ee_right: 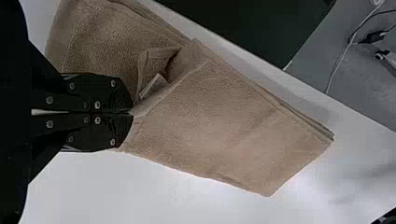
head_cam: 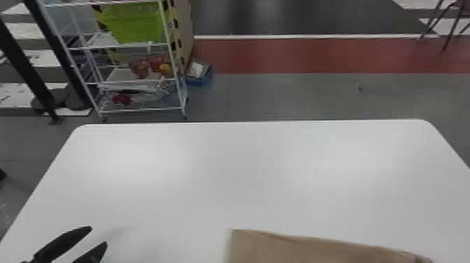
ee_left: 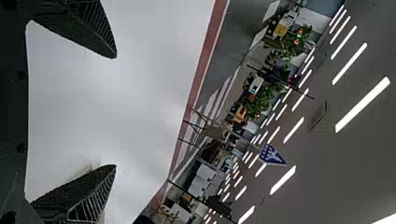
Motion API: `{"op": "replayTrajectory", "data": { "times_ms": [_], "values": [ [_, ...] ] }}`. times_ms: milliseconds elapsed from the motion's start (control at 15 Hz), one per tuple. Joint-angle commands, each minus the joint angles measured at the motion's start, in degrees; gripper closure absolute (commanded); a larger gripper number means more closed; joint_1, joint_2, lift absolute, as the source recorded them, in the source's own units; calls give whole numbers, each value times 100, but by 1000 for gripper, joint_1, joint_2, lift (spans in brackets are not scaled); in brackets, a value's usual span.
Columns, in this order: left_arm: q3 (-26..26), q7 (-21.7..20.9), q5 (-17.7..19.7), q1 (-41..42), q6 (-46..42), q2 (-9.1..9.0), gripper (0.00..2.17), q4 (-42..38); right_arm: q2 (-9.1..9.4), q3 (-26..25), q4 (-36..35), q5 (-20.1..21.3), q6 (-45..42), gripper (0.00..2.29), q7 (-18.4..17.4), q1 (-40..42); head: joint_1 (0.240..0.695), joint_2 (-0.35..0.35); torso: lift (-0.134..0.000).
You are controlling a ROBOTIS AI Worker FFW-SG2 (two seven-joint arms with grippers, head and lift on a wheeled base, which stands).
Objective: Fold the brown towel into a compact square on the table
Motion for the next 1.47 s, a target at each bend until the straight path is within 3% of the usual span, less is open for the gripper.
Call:
{"op": "replayTrajectory", "data": {
  "times_ms": [0, 133, 200, 467, 667, 733, 1000, 1200, 1400],
  "values": [
    [36, 37, -10, -8, 1, -15, 33, -8, 0, -424, -325, -428, -25, 1477, 19, 110, 695, 58, -122],
    [36, 54, -45, -61, -17, -15, 33, 53, -44, -995, -386, -806, -130, 1477, 19, 313, 695, 56, -122],
    [27, 63, -62, -122, -52, -15, 33, 115, -53, -1039, -219, -770, -130, 1477, 19, 339, 695, 41, -122],
    [-113, 72, -220, -210, -52, -15, 33, 177, -115, -652, 536, -217, -359, 1474, 19, 75, 695, -33, -122],
    [-78, 125, -229, -210, -52, -15, 33, 194, -115, -415, 607, -164, -359, 1477, 19, -39, 695, -47, -122],
    [-52, 125, -229, -210, -52, -15, 33, 177, -115, -450, 545, -217, -376, 1477, 19, -48, 695, -39, -122],
    [-26, 133, -247, -228, -52, -15, 33, 238, -123, -1514, 115, -1087, -745, 1477, 19, 532, 695, -27, -122],
    [-113, 142, -335, -333, -140, -15, 33, 387, -238, -1373, 967, -858, -816, 1477, 19, 251, 695, -73, -122],
    [-193, 133, -361, -342, -140, -15, 33, 387, -299, -1127, 1336, -595, -816, 1477, 19, -65, 695, -137, -122]
  ]
}}
